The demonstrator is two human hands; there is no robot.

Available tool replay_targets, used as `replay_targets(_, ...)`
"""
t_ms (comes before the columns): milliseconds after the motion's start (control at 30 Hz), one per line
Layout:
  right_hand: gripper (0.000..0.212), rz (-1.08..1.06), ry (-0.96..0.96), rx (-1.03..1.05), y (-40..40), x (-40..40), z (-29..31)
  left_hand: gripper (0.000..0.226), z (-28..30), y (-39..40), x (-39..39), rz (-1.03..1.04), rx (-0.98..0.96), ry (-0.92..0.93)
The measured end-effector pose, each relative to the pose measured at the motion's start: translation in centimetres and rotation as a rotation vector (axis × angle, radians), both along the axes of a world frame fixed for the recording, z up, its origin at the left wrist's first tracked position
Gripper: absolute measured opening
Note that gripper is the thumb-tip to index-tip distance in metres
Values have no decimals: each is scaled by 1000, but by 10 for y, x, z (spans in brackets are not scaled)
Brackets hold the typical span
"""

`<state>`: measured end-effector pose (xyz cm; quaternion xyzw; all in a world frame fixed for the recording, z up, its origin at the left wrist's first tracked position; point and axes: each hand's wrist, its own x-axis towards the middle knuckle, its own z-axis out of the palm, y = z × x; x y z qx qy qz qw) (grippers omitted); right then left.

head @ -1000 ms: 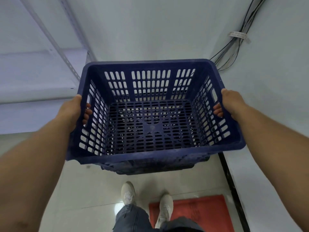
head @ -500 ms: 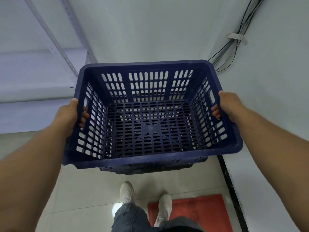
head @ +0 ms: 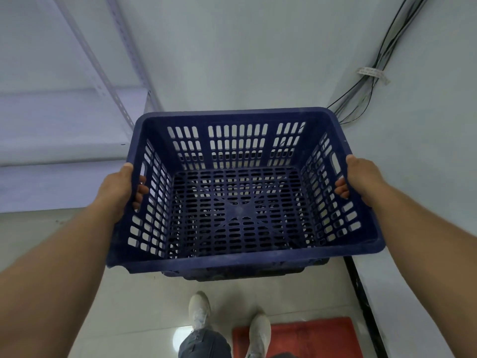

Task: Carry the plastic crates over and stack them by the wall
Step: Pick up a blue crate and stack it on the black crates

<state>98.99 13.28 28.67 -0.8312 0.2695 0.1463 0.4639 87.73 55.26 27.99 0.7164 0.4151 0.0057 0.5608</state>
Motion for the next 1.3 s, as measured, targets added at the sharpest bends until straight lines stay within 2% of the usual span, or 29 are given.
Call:
replay_targets(267,53,22,-24,-4,-1,-5,-1,48,-4,3,0,-5,11,-2)
replay_targets(400,56,30,47,43,-7,-3,2,53,-3,6,3,-30,37,53)
replay_targets(567,64,109,16,-146,-8,1,5,68,3,16,4,-134,385,189)
replay_targets(667,66,181,-10,-251,-6,-1,3,67,5,10,2,-201,542,148)
replay_targets(767,62,194,-38,-350,-3,-2,4,58,5,-4,-4,-299,742,90)
replay_targets(833,61,187,-66,-410,-1,-3,7,59,7,-16,-8,-338,817,58)
replay_targets(1033,65,184,-90,-439,-2,-8,17,66,19,-48,-16,-360,778,-3)
replay_targets(1233,68,117,-102,-384,-16,-29,26,51,31,-48,-43,-286,789,-100)
replay_targets(1300,66,106,-125,-389,-15,-38,28,52,35,-46,-49,-299,762,-100)
